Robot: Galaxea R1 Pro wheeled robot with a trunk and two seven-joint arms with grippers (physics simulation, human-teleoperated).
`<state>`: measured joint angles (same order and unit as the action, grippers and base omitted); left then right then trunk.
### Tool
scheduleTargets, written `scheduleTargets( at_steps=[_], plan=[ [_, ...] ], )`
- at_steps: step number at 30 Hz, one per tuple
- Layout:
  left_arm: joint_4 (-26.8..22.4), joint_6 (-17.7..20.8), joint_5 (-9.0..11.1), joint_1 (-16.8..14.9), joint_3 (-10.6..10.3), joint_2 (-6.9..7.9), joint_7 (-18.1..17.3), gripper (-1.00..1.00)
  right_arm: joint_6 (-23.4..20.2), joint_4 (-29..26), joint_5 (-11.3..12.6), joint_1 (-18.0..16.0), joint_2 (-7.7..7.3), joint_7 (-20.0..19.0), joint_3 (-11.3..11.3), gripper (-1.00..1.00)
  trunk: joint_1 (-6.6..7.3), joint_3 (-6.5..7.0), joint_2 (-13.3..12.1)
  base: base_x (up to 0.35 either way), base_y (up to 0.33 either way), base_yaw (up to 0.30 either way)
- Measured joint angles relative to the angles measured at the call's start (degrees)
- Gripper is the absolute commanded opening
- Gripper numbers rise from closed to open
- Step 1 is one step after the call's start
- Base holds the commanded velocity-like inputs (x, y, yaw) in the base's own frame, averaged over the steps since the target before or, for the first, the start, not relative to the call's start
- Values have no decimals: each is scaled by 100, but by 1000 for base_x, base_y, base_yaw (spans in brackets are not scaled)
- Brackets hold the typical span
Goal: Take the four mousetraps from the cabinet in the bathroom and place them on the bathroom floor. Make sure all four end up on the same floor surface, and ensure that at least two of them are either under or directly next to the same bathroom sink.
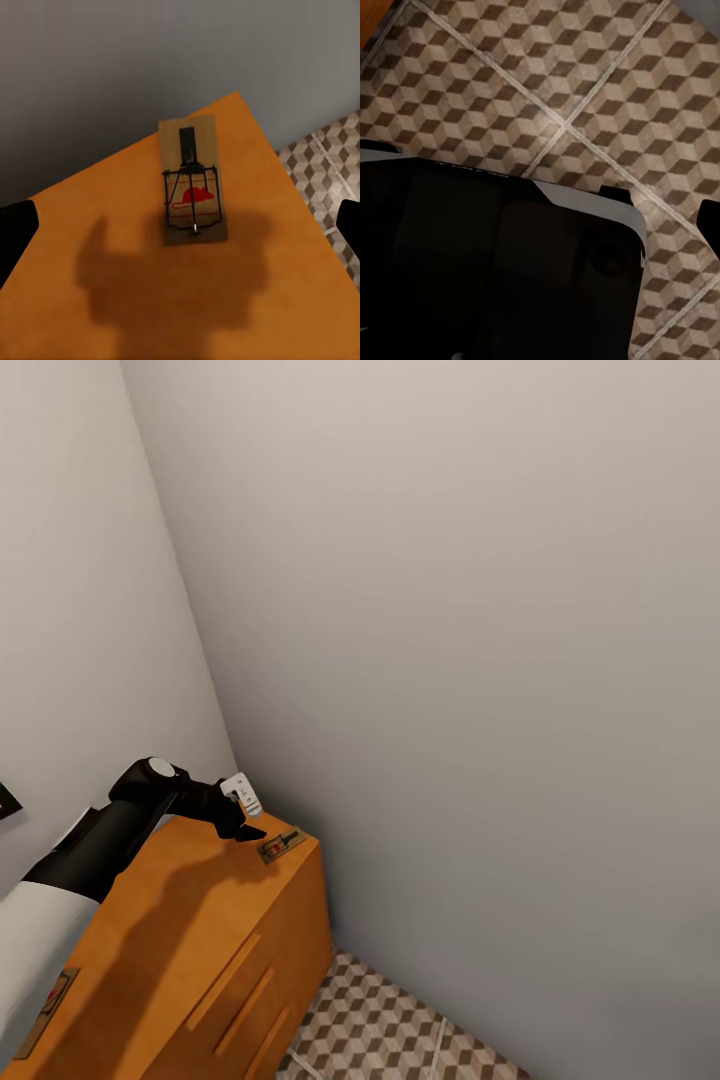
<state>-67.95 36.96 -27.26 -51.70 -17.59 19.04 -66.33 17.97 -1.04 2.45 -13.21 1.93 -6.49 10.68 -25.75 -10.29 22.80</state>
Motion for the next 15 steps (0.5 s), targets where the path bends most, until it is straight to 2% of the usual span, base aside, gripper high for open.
scheduleTargets(
  at_steps=[15],
  plan=[
    [0, 0, 0, 0, 0, 0, 0, 100, 0, 0, 0, 0, 0, 1, 0, 100, 0, -88, 0, 0, 0, 0]
  ],
)
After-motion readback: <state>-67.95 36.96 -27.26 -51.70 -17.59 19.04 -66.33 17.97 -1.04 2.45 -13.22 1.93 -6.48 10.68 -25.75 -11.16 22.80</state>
